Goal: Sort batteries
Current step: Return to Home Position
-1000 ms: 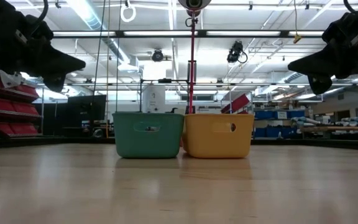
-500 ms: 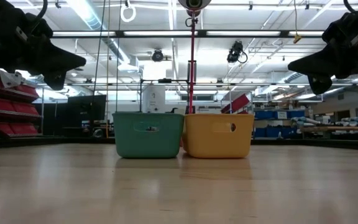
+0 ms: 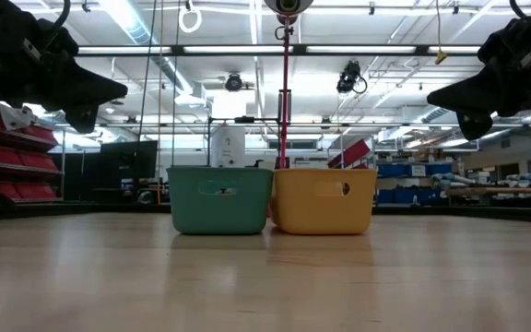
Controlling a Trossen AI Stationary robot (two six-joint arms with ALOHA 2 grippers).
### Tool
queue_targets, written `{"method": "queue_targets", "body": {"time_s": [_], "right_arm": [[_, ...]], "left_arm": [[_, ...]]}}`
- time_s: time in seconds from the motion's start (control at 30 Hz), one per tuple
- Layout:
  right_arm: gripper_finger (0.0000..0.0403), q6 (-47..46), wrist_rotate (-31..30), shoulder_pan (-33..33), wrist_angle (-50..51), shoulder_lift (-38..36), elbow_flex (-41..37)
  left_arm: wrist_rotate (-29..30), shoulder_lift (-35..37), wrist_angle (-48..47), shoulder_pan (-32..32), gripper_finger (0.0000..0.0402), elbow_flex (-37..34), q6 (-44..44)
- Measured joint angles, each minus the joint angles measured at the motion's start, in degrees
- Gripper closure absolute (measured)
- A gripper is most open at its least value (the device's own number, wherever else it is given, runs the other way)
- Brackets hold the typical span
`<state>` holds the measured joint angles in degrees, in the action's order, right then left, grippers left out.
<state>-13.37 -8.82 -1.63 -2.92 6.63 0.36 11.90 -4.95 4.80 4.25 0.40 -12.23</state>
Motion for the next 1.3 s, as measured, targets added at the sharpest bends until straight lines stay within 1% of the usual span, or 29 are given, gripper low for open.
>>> {"method": "queue_targets", "body": {"time_s": [0.4,0.73,1.07,1.3], "right_arm": [[0.0396,0.0,0.0,0.0,0.0,0.0,0.0],[0.0402,0.0,0.0,0.0,0.0,0.0,0.0],[0.0397,0.0,0.0,0.0,0.0,0.0,0.0],[0.0402,0.0,0.0,0.0,0.0,0.0,0.0]], "left_arm": [[0.0,0.0,0.0,0.0,0.0379,0.0,0.0],[0.0,0.0,0.0,0.0,0.0379,0.0,0.0],[0.0,0.0,0.0,0.0,0.0379,0.0,0.0],[0.0,0.0,0.0,0.0,0.0379,0.0,0.0]]}}
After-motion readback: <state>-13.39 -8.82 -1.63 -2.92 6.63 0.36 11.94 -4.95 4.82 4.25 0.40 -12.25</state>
